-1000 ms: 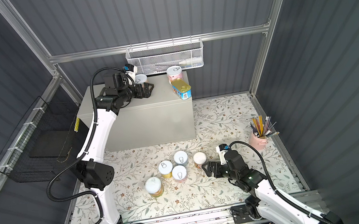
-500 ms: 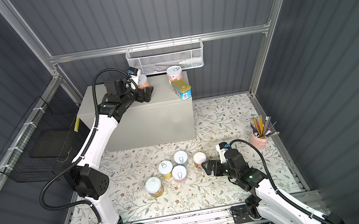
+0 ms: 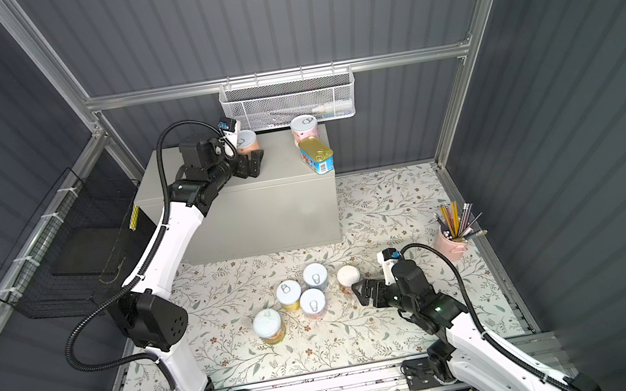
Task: Place and organize the canned foods onto the counter
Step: 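Lower the orange-print can onto the cabinet top with the left gripper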
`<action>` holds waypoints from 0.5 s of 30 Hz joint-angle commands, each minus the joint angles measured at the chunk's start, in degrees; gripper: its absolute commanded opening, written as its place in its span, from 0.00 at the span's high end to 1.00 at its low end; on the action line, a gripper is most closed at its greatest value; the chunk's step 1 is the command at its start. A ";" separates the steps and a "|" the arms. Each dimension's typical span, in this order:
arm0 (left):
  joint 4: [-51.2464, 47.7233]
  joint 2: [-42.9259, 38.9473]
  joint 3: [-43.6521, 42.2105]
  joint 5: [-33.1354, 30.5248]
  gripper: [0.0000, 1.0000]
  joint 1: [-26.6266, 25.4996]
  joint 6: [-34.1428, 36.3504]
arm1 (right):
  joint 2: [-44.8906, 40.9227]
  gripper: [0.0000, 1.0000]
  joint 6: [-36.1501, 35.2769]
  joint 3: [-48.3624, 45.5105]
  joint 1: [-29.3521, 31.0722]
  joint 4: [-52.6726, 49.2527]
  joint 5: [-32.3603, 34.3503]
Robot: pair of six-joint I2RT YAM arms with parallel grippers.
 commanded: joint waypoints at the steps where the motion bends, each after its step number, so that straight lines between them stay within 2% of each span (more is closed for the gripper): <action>1: -1.06 -2.68 0.42 2.45 0.07 -0.25 -1.29 | -0.15 0.01 0.80 1.69 0.27 -0.94 0.38; 8: 1.53 -4.50 -3.71 4.33 0.24 -0.25 -1.10 | 0.81 0.01 1.10 1.69 0.26 -0.44 0.28; 15: -1.49 -1.11 0.91 7.32 0.26 -0.25 -1.26 | 1.66 0.01 1.28 1.69 0.32 0.07 0.03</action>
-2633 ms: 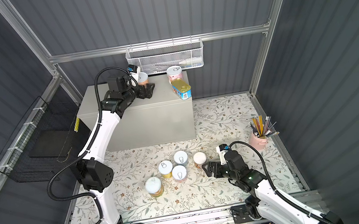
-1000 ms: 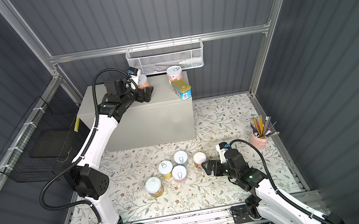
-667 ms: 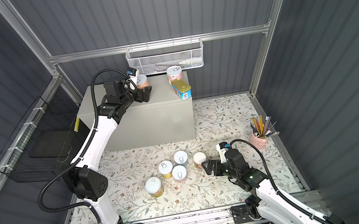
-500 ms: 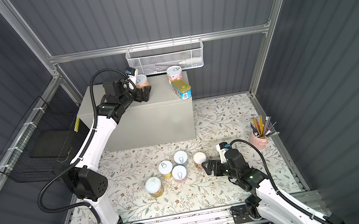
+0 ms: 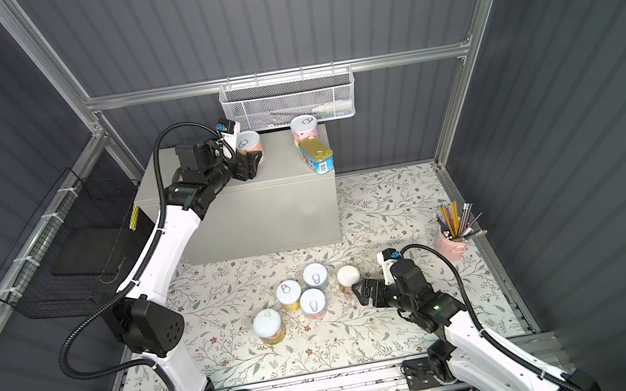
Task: Place and organize the canned foods onto the counter
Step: 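Lower the orange-print can onto the cabinet top with the left gripper, then open the left gripper and lift it off the orange-print can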
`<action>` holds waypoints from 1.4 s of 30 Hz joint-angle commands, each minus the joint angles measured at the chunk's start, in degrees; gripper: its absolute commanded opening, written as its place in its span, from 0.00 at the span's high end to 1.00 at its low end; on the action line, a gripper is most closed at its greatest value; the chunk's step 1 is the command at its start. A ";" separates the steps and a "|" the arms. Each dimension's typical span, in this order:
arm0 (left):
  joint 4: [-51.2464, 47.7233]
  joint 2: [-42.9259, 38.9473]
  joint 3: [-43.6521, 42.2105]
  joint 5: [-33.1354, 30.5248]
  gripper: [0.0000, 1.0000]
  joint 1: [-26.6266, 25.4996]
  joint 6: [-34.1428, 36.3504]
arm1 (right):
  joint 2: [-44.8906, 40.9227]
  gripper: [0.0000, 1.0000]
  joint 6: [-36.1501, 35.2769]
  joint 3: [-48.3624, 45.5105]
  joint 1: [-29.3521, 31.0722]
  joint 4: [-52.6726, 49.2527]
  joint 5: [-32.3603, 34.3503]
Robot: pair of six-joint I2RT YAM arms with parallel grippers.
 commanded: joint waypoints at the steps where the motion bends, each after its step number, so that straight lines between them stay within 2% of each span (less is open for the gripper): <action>1: -1.18 1.67 3.62 3.55 0.26 -0.25 -0.50 | 0.06 0.01 0.27 1.32 0.31 0.28 0.03; 12: -0.62 8.12 9.33 9.45 0.30 -0.25 -4.81 | -0.12 0.01 0.16 1.14 0.32 -0.27 0.47; 19: -4.55 15.48 18.60 18.23 0.30 -0.26 -4.27 | 0.15 0.01 0.08 1.06 0.29 -0.17 0.98; 22: -5.94 17.57 20.88 19.56 0.30 -0.43 -3.82 | 0.24 0.01 -0.01 1.10 0.28 -0.14 0.82; 27: -4.16 15.47 17.07 17.21 0.15 -0.42 -3.20 | 0.20 0.01 -0.10 0.79 0.31 -0.06 1.19; 30: -3.98 14.19 15.90 15.99 0.00 -0.43 -2.95 | 0.65 0.01 -0.34 0.78 0.31 0.34 1.33; 42: -1.77 5.59 9.34 9.15 0.00 -0.51 -5.51 | 3.26 0.01 -2.74 2.49 0.28 1.67 0.92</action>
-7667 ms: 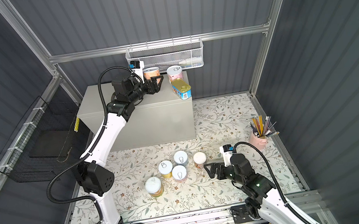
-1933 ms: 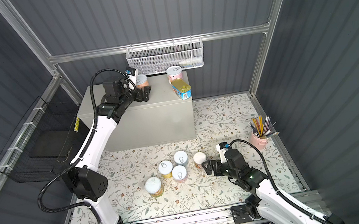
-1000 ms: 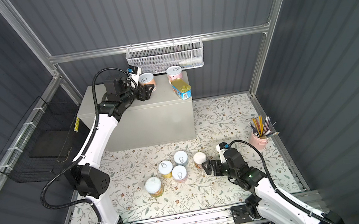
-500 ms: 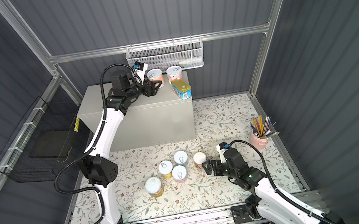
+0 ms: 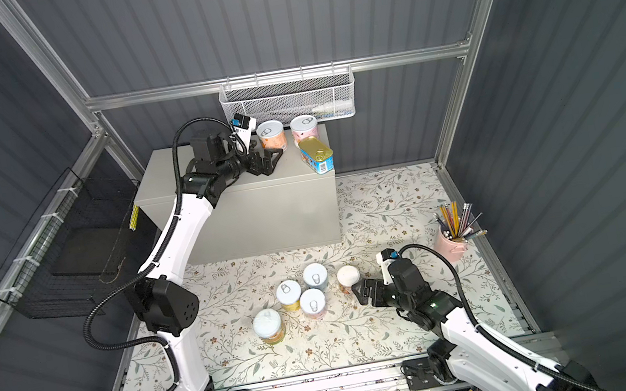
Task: Place and organize the canned foods onto the counter
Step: 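Open the left gripper and lift it off the orange-print can, then move the left gripper down toward the table cans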
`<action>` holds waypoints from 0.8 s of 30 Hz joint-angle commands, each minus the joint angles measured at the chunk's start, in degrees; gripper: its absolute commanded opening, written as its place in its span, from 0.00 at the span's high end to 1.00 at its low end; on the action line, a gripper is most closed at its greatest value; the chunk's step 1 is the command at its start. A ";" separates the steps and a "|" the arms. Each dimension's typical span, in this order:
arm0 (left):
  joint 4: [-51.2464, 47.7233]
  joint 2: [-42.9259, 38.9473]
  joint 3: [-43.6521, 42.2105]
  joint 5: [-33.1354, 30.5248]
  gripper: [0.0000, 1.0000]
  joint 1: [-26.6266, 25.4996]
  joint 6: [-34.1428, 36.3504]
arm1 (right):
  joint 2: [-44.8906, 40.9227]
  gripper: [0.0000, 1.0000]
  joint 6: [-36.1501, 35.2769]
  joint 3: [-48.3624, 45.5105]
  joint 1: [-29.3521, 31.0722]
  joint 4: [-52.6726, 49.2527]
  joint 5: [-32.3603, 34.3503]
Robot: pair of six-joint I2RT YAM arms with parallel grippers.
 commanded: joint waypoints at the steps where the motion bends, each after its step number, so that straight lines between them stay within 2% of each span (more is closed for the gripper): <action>1: -1.13 -4.15 -0.96 -3.19 0.00 -0.38 -2.19 | 0.55 0.01 -2.63 2.63 0.33 0.08 0.50; 8: -4.32 -12.22 -7.71 -9.13 0.00 -1.16 -2.63 | -1.27 0.01 -6.36 4.12 0.28 -3.59 4.12; 16: -7.53 -30.46 -26.65 -22.11 0.00 -4.81 -4.74 | -3.00 0.01 -11.05 6.77 0.26 -9.67 6.35; 24: -16.11 -42.07 -37.44 -25.34 0.00 -6.24 -10.79 | 1.16 0.01 -12.84 9.50 0.30 -10.67 2.41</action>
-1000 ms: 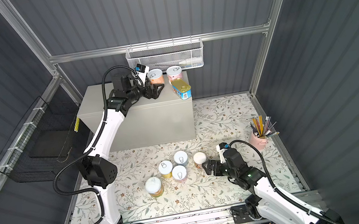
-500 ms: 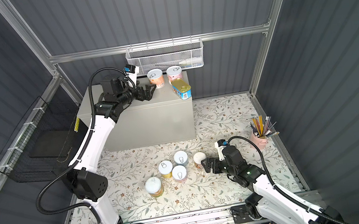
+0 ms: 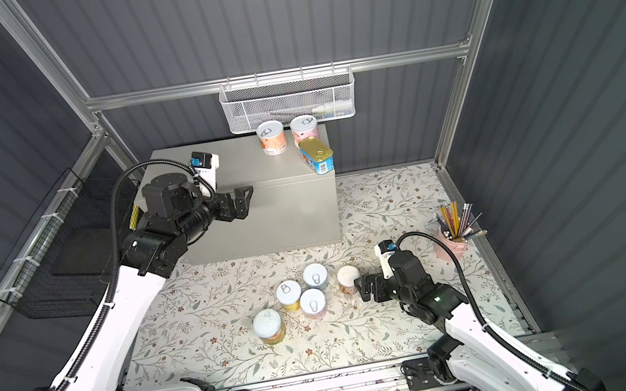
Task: Place and organize the canned foods onto the counter
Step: 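Move the left gripper down toward the table cans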
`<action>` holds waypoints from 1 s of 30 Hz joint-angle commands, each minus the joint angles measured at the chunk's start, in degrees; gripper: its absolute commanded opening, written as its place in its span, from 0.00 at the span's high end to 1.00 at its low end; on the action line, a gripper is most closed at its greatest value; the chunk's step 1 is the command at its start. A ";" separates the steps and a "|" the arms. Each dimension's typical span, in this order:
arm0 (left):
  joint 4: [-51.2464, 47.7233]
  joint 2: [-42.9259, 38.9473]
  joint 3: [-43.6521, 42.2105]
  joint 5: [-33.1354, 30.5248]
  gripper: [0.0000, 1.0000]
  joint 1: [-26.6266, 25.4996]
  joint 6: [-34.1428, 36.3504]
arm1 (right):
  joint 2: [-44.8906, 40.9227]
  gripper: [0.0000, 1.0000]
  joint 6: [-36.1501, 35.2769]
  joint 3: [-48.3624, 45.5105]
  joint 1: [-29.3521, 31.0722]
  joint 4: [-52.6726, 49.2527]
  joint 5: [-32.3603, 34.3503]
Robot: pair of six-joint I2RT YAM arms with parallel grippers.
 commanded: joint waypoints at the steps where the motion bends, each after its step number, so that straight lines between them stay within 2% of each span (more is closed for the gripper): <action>1: -5.84 -3.50 -4.63 -3.36 0.00 -0.77 -4.03 | 2.15 0.01 -2.03 2.17 0.21 -1.40 -2.53; 9: -10.61 -10.07 -13.11 -6.06 0.00 -0.94 -6.68 | 6.65 0.01 -2.41 2.65 0.26 0.96 -3.16; 14: -10.73 -9.81 -15.03 -4.05 0.00 -1.03 -8.37 | 6.47 0.01 -1.17 2.24 0.29 0.91 -5.12; 22: -3.30 -12.00 -22.60 -3.13 0.00 -1.20 -9.65 | 4.67 0.01 -0.45 1.28 0.34 -0.35 -0.66; 30: 0.10 -12.54 -27.02 -1.09 0.00 -1.20 -11.19 | 2.32 0.01 4.37 2.37 1.06 -1.35 0.44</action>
